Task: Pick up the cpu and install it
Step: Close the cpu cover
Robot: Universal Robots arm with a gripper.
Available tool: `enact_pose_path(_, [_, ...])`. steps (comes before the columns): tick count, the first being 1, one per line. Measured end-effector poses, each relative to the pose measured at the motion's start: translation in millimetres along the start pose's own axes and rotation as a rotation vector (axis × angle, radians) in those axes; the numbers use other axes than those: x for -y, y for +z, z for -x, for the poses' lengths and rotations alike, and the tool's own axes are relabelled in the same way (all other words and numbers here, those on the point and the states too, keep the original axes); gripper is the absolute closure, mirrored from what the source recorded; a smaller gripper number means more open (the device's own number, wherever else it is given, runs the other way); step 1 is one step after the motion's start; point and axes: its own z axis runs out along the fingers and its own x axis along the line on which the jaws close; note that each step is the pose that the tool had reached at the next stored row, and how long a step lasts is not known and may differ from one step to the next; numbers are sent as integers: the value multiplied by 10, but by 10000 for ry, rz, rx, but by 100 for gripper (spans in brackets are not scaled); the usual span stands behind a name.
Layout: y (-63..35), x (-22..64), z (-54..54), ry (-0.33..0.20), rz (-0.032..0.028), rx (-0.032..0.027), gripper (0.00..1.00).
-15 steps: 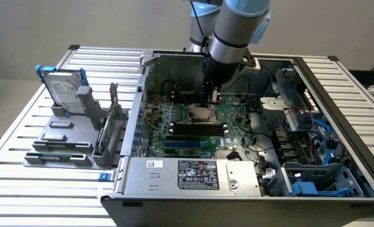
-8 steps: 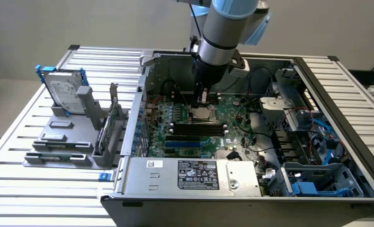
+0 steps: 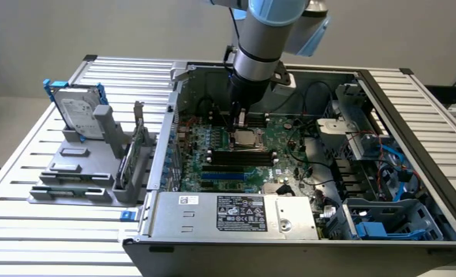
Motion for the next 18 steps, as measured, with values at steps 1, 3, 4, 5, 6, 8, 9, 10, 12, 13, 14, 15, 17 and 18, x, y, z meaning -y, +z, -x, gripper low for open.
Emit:
enact_pose_path(1, [14,-1,-8,-4,-1,-12,89])
enact_pose_path(3, [40,-6,-17,-12,-1,-20,89])
enact_pose_path(4, [49,-8,-19,-14,-2,-20,89])
enact_pose_path(5, [57,-9,-20,-14,-1,-21,89])
enact_pose_path(6, [64,-9,-20,-13,-2,-20,89])
enact_pose_path(8, [82,-12,-22,-12,-2,-20,89])
enact_pose_path(9, [93,-14,-22,-12,-2,-19,89])
enact_pose_path(10, [107,-16,-23,-12,-2,-20,89])
enact_pose_path(12, [140,-21,-22,-12,-2,-20,89])
enact_pose_path(13, [158,-23,-23,-12,-2,-20,89])
enact_pose_path(14, [176,-26,-23,-12,-2,-20,89])
enact_pose_path(15, [194,-29,-22,-12,-2,-19,89])
enact_pose_path(17, [217,-32,-23,-12,-3,-18,89])
enact_pose_path(18, [220,-33,-24,-12,-4,-17,89])
